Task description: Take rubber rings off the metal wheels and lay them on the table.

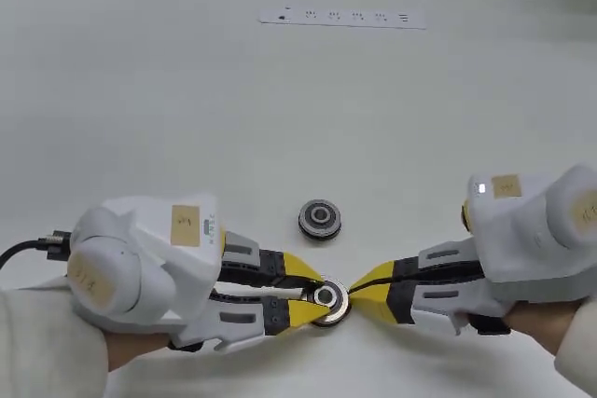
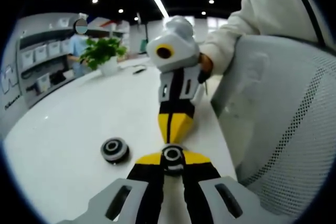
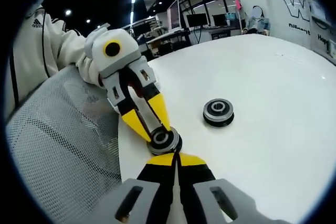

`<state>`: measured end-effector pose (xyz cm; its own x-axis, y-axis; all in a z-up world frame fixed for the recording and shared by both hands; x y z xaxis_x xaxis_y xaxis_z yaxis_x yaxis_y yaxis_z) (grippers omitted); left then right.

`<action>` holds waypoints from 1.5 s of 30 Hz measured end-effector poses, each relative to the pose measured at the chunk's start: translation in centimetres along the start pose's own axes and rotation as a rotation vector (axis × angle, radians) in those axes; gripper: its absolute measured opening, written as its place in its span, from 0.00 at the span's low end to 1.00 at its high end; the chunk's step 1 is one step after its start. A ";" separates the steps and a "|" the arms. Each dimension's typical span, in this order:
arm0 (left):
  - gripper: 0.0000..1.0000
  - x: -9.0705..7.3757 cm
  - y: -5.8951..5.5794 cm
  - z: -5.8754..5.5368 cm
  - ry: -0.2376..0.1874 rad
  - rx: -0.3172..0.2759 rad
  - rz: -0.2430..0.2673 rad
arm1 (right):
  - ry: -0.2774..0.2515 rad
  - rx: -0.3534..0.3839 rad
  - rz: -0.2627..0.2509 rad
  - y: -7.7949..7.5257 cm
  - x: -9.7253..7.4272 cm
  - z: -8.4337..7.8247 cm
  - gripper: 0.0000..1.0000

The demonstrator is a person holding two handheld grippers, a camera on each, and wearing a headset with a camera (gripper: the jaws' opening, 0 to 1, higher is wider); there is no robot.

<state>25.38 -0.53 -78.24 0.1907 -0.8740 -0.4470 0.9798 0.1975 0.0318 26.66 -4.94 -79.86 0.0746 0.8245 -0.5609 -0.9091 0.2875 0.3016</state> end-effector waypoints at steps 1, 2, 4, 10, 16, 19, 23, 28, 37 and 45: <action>0.13 0.0 0.0 0.0 0.000 0.000 0.000 | -0.006 0.019 0.005 0.0 0.0 0.0 0.00; 0.13 0.0 0.0 0.0 -0.001 0.000 0.000 | -0.017 0.058 0.011 0.0 -0.1 0.0 0.00; 0.13 0.0 0.0 0.0 -0.003 0.000 0.000 | -0.028 0.099 0.018 -0.1 -0.2 0.0 0.00; 0.13 0.0 0.0 0.0 -0.010 -0.002 -0.001 | -0.061 0.195 0.037 -0.1 -0.4 0.2 0.00; 0.13 0.0 0.0 0.0 -0.013 -0.003 -0.001 | -0.091 0.283 0.059 0.2 -0.4 0.5 0.00; 0.13 0.0 0.0 0.0 -0.013 -0.002 -0.001 | -0.116 0.331 0.075 0.2 -0.6 0.8 0.00; 0.13 0.0 0.0 0.0 -0.015 -0.002 -0.002 | -0.120 0.352 0.083 0.3 -0.6 0.9 0.00; 0.13 0.0 0.0 -0.1 -0.014 0.003 -0.001 | -0.127 0.392 0.096 0.4 -0.6 1.0 0.00; 0.13 0.0 -0.1 0.0 -0.014 0.010 -0.003 | -0.125 0.398 0.106 0.8 -0.6 1.1 0.00; 0.13 0.0 -0.1 0.0 -0.014 0.013 -0.004 | -0.126 0.403 0.112 1.0 -0.6 1.2 0.00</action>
Point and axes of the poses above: the centre of the closed fingertips' face, and the gripper's own axes: x roughly forward along the fingers, y roughly to its left, z roughly out of its top, the point moved 2 cm from there along -x, roughly backward along the fingers
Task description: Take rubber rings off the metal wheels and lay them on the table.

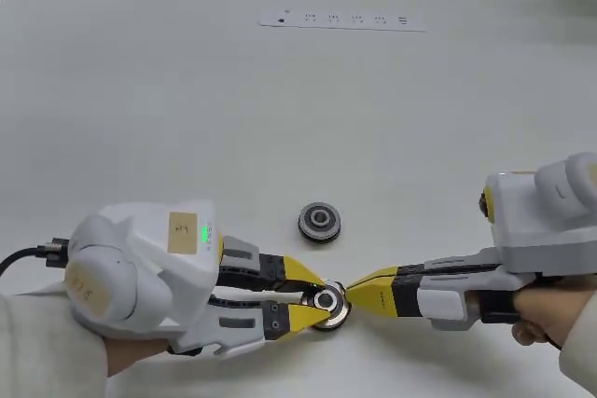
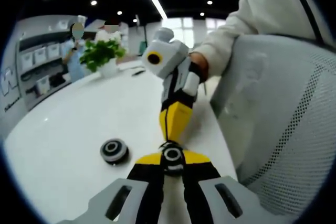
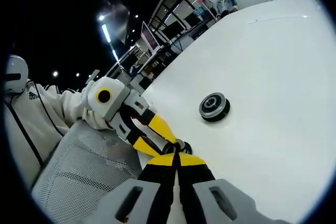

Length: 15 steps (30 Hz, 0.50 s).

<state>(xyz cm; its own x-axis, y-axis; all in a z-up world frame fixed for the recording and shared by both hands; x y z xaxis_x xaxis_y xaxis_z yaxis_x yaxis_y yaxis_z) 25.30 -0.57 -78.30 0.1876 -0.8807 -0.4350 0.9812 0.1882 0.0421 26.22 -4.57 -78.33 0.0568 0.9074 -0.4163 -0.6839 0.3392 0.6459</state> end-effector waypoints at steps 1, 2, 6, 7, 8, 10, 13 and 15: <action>0.13 0.0 0.0 0.0 0.000 0.001 0.000 | -0.001 0.002 0.001 0.0 0.0 0.0 0.00; 0.13 0.0 0.0 0.0 0.000 0.001 0.000 | -0.001 0.002 0.002 0.0 0.0 0.0 0.00; 0.13 0.0 0.0 0.0 0.000 0.001 -0.001 | -0.001 0.002 0.006 0.2 0.0 0.0 0.00; 0.13 0.0 0.0 0.0 0.000 0.001 -0.001 | -0.001 0.001 0.007 0.2 0.1 0.0 0.00; 0.13 0.0 0.0 0.0 0.000 0.001 -0.001 | -0.001 0.001 0.008 0.2 0.1 0.0 0.00; 0.13 0.0 0.0 0.0 0.000 0.002 -0.001 | -0.002 0.001 0.010 0.3 0.1 0.0 0.00; 0.13 0.0 0.0 0.0 0.000 0.002 -0.001 | -0.003 0.002 0.013 0.4 0.1 0.0 0.00; 0.13 0.0 0.0 0.0 0.000 0.001 0.000 | -0.003 0.000 0.015 0.4 0.1 0.1 0.00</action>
Point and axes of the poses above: the centre of the closed fingertips' face, and the gripper's own axes: x roughly forward along the fingers, y roughly to its left, z roughly out of its top, the point moved 2 cm from there along -x, roughly backward along the fingers
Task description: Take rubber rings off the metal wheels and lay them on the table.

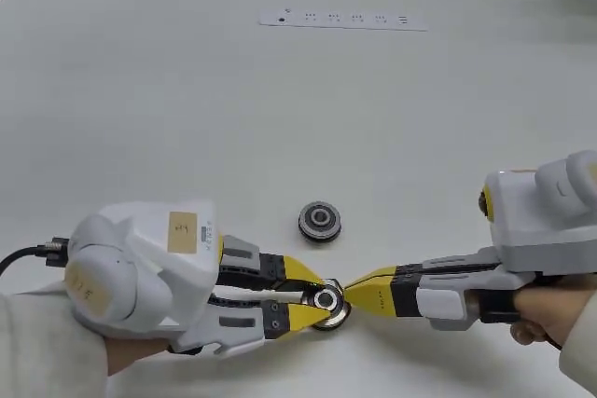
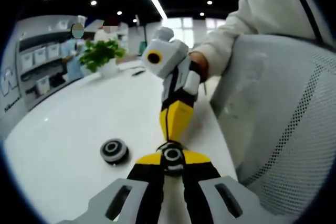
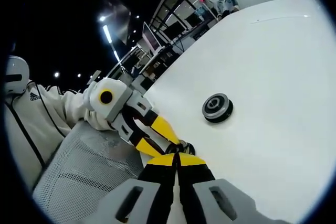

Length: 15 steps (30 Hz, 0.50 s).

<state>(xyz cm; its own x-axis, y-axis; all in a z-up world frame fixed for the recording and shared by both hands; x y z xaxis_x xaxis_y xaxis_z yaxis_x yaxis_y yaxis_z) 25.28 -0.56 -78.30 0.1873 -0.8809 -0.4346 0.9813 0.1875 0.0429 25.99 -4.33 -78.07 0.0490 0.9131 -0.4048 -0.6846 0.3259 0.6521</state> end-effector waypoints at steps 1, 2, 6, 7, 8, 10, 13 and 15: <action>0.13 0.0 0.0 0.0 0.000 0.001 0.000 | 0.000 0.000 0.000 0.0 0.0 0.0 0.00; 0.13 0.0 0.0 0.0 0.000 0.000 0.000 | 0.000 -0.001 0.001 0.0 0.0 0.0 0.00; 0.13 0.0 0.0 0.0 0.000 0.000 0.000 | 0.000 -0.002 0.001 0.1 0.0 0.0 0.00; 0.13 0.0 0.0 0.0 0.000 0.001 0.000 | -0.001 -0.003 0.002 0.1 0.0 0.0 0.00; 0.13 0.0 0.0 0.0 0.000 0.001 0.000 | -0.001 -0.002 0.004 0.1 0.0 0.1 0.00; 0.13 0.0 0.0 0.0 0.000 0.001 0.000 | -0.006 0.008 0.010 0.1 0.0 0.1 0.00; 0.13 0.0 0.0 0.0 0.000 0.001 0.000 | -0.006 0.006 0.011 0.1 0.0 0.1 0.00; 0.13 0.0 0.0 0.0 0.001 0.002 0.000 | -0.007 0.004 0.013 0.2 0.0 0.1 0.00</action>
Point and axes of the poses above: the centre of the closed fingertips' face, and the gripper's own axes: x roughly forward along the fingers, y roughly to its left, z roughly out of its top, the point moved 2 cm from there along -x, roughly backward along the fingers
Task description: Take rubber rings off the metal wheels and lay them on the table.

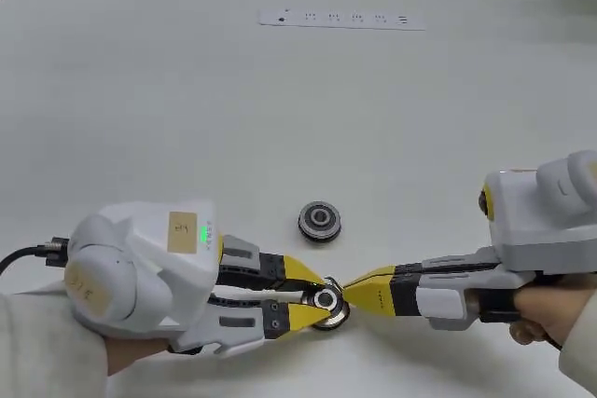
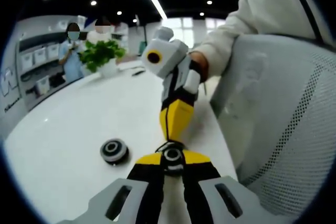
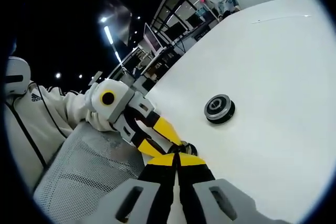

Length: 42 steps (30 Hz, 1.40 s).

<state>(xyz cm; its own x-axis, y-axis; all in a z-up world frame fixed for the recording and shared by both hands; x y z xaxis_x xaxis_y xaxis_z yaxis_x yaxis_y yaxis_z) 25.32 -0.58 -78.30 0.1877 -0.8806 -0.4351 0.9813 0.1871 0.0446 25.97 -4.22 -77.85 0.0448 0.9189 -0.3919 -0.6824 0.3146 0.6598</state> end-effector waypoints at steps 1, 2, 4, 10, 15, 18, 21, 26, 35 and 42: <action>0.13 0.0 0.0 0.0 0.000 0.000 0.000 | -0.001 0.002 0.004 0.1 0.0 0.0 0.00; 0.13 0.0 0.0 0.0 0.000 0.000 0.000 | -0.003 0.004 0.009 0.1 0.0 0.1 0.00; 0.13 0.0 0.0 0.0 0.000 0.000 0.000 | -0.006 0.002 0.018 0.3 0.1 0.1 0.00; 0.13 0.0 0.0 0.0 0.001 0.005 0.002 | -0.043 -0.006 0.021 0.4 -0.1 1.1 0.00; 0.13 0.0 0.1 0.0 0.004 0.010 0.005 | -0.041 0.000 0.008 0.2 -0.1 0.9 0.00; 0.13 0.1 0.1 0.1 0.008 0.013 0.006 | -0.034 -0.009 -0.001 0.1 -0.1 0.8 0.00; 0.13 0.1 0.1 0.1 0.013 0.006 0.006 | -0.024 -0.016 -0.012 -0.1 0.0 0.7 0.00; 0.14 0.1 0.1 0.1 0.021 0.002 0.001 | -0.009 -0.028 -0.025 -0.3 0.0 0.4 0.00; 0.17 -0.2 -0.1 0.6 0.040 0.012 -0.019 | 0.003 -0.045 -0.032 -0.4 -0.1 0.4 0.00; 0.23 -0.7 -0.3 1.4 0.023 0.020 -0.030 | -0.002 -0.056 -0.037 -0.3 -0.4 0.6 0.00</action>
<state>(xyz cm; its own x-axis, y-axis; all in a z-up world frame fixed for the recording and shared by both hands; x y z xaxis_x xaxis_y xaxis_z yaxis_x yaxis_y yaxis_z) 25.00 -0.62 -76.80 0.1572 -0.8756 -0.4568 0.9872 0.1518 0.0487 26.63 -4.53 -77.50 0.0724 0.9075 -0.4137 -0.7203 0.3345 0.6077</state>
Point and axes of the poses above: the centre of the closed fingertips' face, and the gripper's own axes: x roughly forward along the fingers, y roughly to its left, z roughly out of its top, the point moved 2 cm from there along -x, roughly backward along the fingers
